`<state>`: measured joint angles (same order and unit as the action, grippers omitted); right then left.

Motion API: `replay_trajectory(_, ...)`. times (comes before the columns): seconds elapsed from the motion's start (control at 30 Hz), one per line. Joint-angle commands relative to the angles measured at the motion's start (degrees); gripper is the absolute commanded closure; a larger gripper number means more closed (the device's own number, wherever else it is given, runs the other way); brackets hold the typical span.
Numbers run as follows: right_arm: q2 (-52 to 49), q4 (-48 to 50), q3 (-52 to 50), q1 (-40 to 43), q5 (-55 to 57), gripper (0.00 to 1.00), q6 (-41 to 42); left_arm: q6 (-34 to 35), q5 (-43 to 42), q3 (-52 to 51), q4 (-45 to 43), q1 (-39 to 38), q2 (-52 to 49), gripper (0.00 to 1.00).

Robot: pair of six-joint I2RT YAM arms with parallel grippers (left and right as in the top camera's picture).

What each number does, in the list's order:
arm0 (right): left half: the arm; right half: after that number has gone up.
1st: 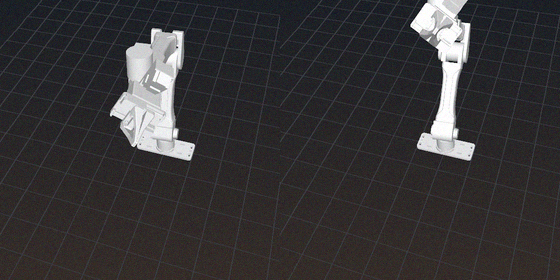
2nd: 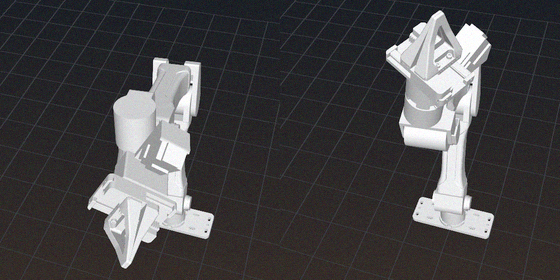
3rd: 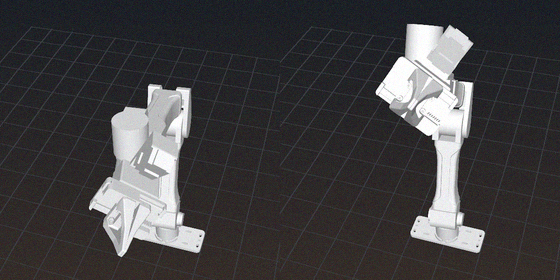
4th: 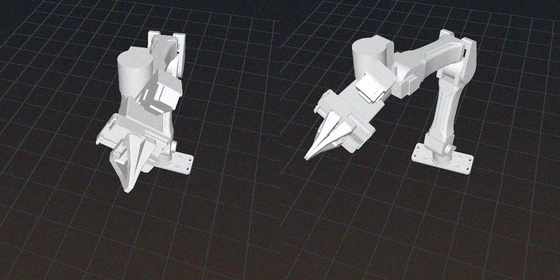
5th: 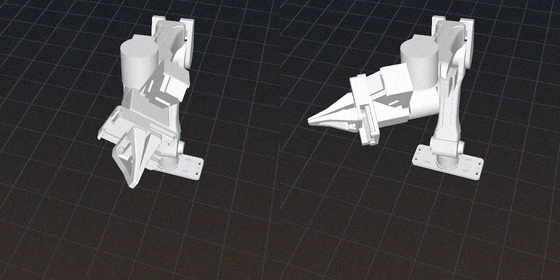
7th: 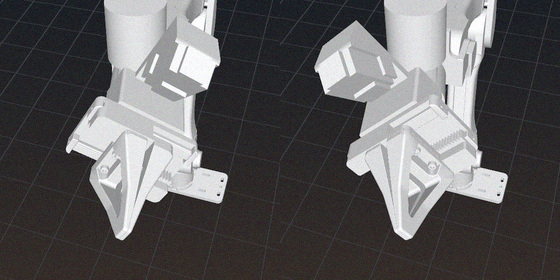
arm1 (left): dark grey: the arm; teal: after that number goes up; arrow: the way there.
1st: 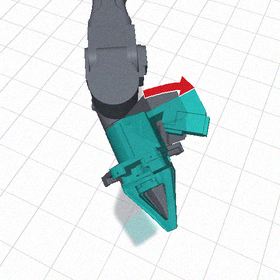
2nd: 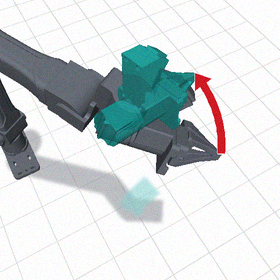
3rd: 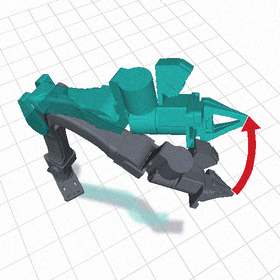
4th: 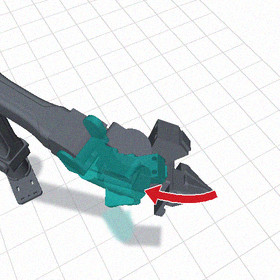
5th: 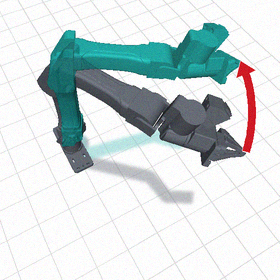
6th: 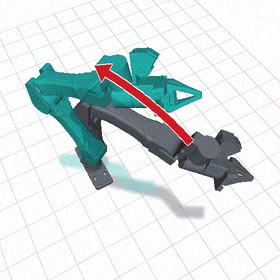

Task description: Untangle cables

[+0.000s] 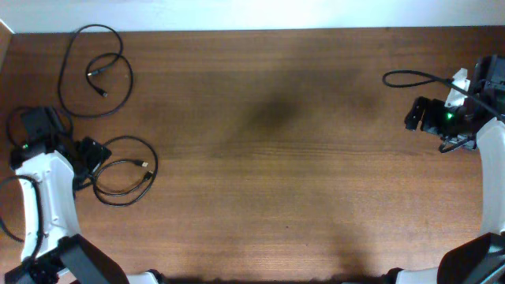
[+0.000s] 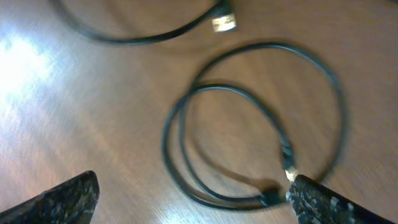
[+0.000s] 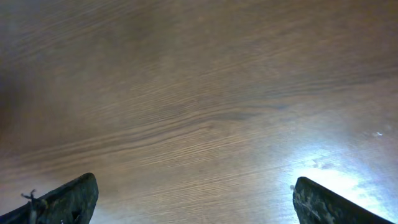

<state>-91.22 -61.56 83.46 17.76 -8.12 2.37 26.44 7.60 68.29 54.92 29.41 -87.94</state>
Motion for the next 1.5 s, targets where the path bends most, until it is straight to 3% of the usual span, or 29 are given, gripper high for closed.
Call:
replay_trajectory(0.0,1.27,-0.13,0.76,0.26,-5.86,0.01,-3.93,-10.71,-10.16,4.52,1.25,-4.61,3.43,0.01)
replay_trajectory(0.2,2.75,-0.79,0.76,0.26,-6.03,0.01,-4.76,-11.54,-11.30,4.90,1.75,-18.71,8.57,0.01)
replay_trajectory(0.47,8.46,-2.97,0.76,0.24,-17.55,0.01,-15.96,-13.38,-10.84,8.55,0.66,-37.00,9.84,0.01)
replay_trajectory(0.63,11.91,-5.31,0.76,0.24,-17.66,0.01,-16.37,-18.47,-12.83,17.16,3.76,-40.15,9.07,0.01)
replay_trajectory(0.73,12.11,-7.76,0.76,0.20,-20.31,0.01,-19.85,-32.89,-18.80,21.16,8.63,-42.53,7.93,0.01)
replay_trajectory(0.77,12.11,-8.11,0.76,0.22,-21.49,0.01,-19.98,-34.42,-16.26,21.33,9.31,-43.95,7.85,0.01)
replay_trajectory(0.87,12.11,-8.33,0.76,0.22,-22.10,0.01,-19.96,-33.18,-8.92,21.33,9.18,-47.76,7.85,0.01)
replay_trajectory(1.47,12.04,-9.60,0.76,0.22,-21.64,0.01,-19.93,-33.20,-8.83,21.33,8.87,-49.66,7.85,0.01)
